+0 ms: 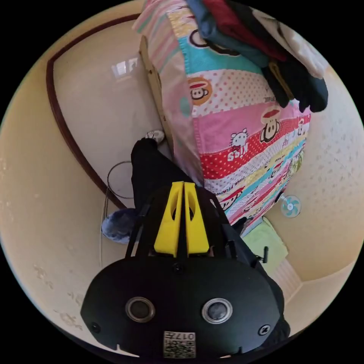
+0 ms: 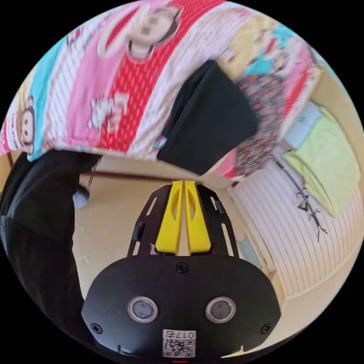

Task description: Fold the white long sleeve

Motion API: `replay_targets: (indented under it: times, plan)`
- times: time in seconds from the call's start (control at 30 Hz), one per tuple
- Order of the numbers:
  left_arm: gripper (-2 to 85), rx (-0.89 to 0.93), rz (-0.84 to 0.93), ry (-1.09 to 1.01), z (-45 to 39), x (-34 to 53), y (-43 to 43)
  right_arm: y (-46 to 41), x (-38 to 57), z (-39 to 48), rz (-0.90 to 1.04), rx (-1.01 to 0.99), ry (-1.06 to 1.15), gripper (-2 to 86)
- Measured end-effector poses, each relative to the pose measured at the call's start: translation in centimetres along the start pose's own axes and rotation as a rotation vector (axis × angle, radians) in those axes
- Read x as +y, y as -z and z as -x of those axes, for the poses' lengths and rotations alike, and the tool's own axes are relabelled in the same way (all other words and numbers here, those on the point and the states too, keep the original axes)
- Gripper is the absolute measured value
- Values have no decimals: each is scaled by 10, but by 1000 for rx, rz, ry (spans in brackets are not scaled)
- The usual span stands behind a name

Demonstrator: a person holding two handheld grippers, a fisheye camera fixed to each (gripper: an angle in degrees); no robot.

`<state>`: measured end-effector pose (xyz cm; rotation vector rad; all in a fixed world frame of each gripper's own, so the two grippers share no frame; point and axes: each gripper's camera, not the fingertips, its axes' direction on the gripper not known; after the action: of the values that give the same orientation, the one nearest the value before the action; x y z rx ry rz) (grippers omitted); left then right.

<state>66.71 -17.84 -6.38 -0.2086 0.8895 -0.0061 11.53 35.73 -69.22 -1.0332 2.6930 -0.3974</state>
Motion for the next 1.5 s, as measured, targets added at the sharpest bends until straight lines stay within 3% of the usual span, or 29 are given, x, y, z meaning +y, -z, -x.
replay_targets:
  times: [0.13,0.23,0.37,0.43,0.6,0.73,0.83,0.9,0.97,1.13,1.23,1.27,1.33,1.43,1.5]
  plan:
    - [-5,-62,-163,-163,-4,-11,33,191,134,18,-665,215,-321,3]
    - [-4,11,-255,-208,14,-20,54,257,250,63,-1094,198,-535,3]
    - [1,87,-413,-209,41,-35,89,264,354,114,-1422,88,-722,3]
    - [9,131,-507,-241,43,-41,112,243,414,133,-1602,-62,-857,3]
    - [88,222,-635,-362,20,-97,176,179,523,164,-2066,-295,-809,3]
    - [136,216,-664,-411,-6,-152,202,127,593,178,-2238,-543,-841,4]
    - [172,95,-628,-379,-23,-209,199,95,631,192,-2362,-640,-771,4]
    - [164,-9,-447,-296,-16,-267,159,81,647,200,-2406,-684,-744,5]
    - [142,-130,-426,-245,-1,-287,129,68,657,208,-2428,-731,-720,4]
    - [79,157,-508,-185,80,-269,131,12,670,219,-2666,-1073,-564,4]
    - [48,551,-497,-216,155,-246,133,-29,666,229,-2784,-1216,-676,4]
    - [46,704,-480,-309,175,-237,142,-36,664,231,-2779,-1248,-743,4]
    - [44,718,-536,-540,184,-217,180,-53,655,234,-2774,-1316,-861,4]
    - [41,644,-622,-828,180,-190,255,-47,638,223,-2762,-1357,-743,4]
    - [39,795,-653,-1050,182,-165,296,-36,620,213,-2747,-1407,-651,5]
